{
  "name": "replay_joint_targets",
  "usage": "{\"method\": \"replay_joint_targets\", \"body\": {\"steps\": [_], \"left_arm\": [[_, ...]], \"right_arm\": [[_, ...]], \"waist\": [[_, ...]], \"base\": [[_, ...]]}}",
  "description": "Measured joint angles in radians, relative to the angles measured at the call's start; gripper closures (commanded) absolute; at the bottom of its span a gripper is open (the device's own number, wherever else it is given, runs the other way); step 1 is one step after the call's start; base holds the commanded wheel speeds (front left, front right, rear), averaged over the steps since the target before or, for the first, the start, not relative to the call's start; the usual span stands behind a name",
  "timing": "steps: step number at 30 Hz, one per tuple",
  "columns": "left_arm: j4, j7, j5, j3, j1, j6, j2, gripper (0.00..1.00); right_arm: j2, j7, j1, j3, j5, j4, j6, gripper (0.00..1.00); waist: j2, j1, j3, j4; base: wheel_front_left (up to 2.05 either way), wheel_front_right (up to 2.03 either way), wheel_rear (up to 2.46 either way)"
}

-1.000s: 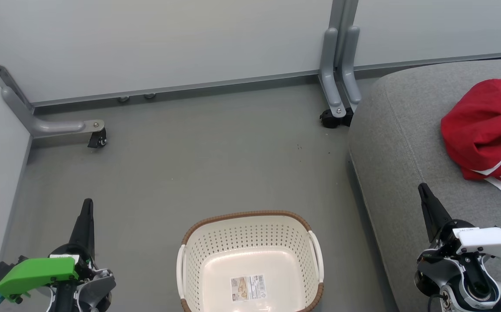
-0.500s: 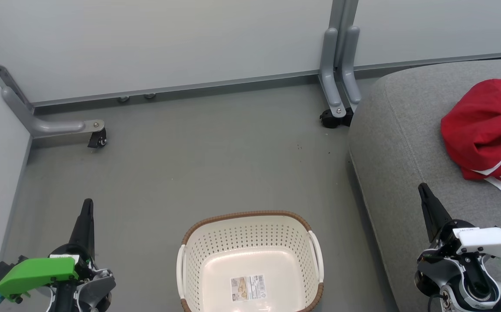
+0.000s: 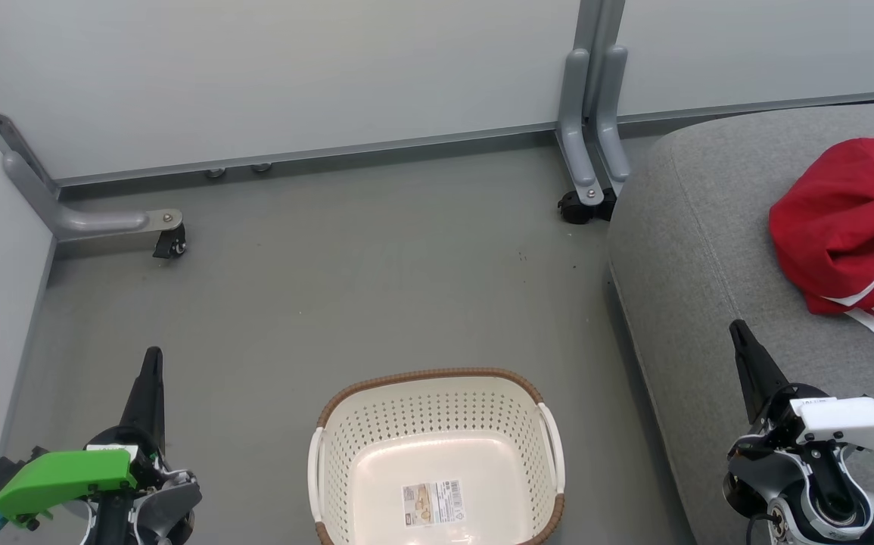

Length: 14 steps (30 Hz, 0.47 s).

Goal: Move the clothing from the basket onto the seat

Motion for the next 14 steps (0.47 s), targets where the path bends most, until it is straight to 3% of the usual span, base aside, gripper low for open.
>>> {"method": "replay_joint_targets", "body": {"steps": [14], "left_arm": [[0.0, 0.002, 0.0, 0.001, 0.0, 0.0, -0.001, 1.0]], "right_arm": [[0.001, 0.002, 0.0, -0.001, 0.0, 0.0, 0.0, 1.0]], "waist": [[0.0, 0.0, 0.0, 0.0]], "base": [[0.0, 0.0, 0.0]]}}
